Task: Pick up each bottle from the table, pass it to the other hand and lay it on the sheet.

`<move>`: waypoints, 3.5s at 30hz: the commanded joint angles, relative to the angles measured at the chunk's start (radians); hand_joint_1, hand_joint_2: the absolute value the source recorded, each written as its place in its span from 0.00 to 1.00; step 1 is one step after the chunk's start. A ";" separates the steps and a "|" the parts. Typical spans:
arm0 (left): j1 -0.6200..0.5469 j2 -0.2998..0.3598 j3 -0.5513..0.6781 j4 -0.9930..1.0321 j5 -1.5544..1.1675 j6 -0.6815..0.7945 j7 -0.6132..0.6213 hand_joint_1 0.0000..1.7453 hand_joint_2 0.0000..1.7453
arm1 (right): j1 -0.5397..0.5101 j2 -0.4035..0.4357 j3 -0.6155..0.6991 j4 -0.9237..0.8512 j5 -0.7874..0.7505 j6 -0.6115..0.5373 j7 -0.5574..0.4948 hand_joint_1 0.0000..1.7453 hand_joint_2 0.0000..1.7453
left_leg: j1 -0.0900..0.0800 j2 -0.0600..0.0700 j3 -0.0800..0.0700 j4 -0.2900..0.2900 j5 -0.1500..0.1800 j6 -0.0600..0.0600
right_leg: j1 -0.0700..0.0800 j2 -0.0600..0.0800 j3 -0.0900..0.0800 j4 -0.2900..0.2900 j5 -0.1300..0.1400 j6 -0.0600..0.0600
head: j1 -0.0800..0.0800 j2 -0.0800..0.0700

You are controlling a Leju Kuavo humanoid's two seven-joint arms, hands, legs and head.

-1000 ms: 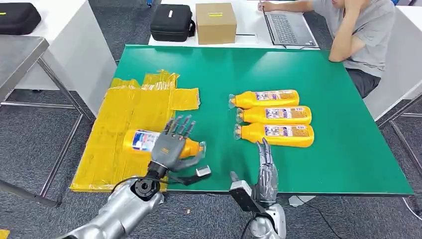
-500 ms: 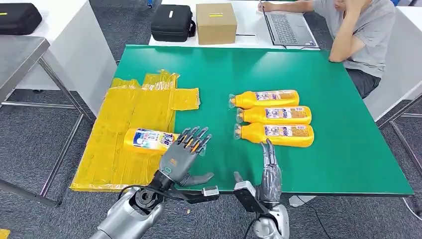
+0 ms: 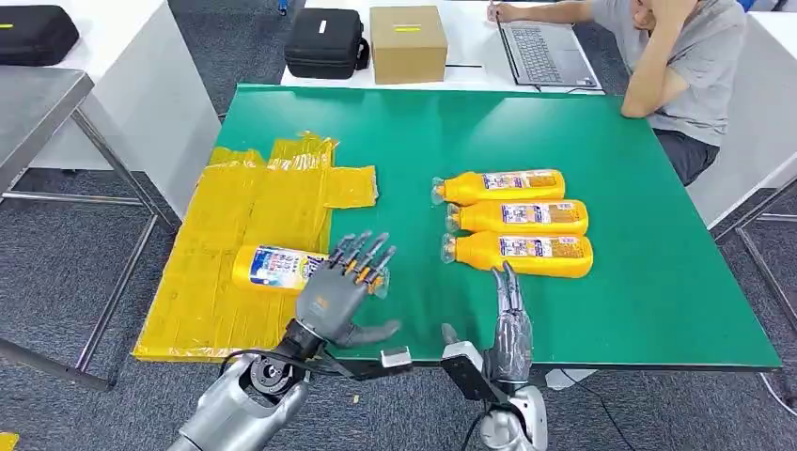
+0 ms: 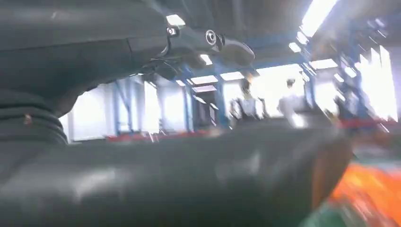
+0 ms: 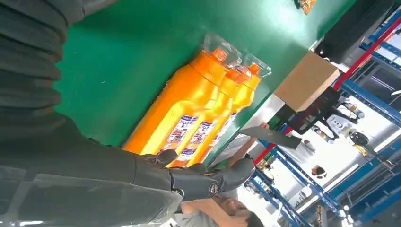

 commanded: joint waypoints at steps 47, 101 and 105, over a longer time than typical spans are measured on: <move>0.013 -0.088 0.202 0.151 1.407 0.008 -0.732 0.00 1.00 | 0.094 -0.115 0.347 -0.526 -0.488 0.000 0.000 0.00 1.00 | 0.000 0.001 0.004 -0.001 -0.001 -0.002 | 0.000 0.000 0.003 0.000 -0.002 -0.002 | 0.000 0.000; 0.137 -0.020 0.278 -0.037 1.527 0.014 -0.726 0.00 1.00 | 0.149 0.030 0.243 -0.470 -0.314 0.000 0.000 0.00 1.00 | 0.000 0.001 0.003 0.000 -0.002 -0.002 | 0.000 0.000 0.002 0.001 -0.002 -0.002 | 0.000 0.000; 0.157 -0.015 0.288 -0.044 1.547 0.008 -0.727 0.00 1.00 | 0.157 0.046 0.212 -0.462 -0.287 0.000 0.000 0.00 1.00 | 0.000 0.001 0.004 0.000 -0.002 -0.002 | 0.000 0.000 0.003 0.001 -0.003 -0.002 | 0.000 0.000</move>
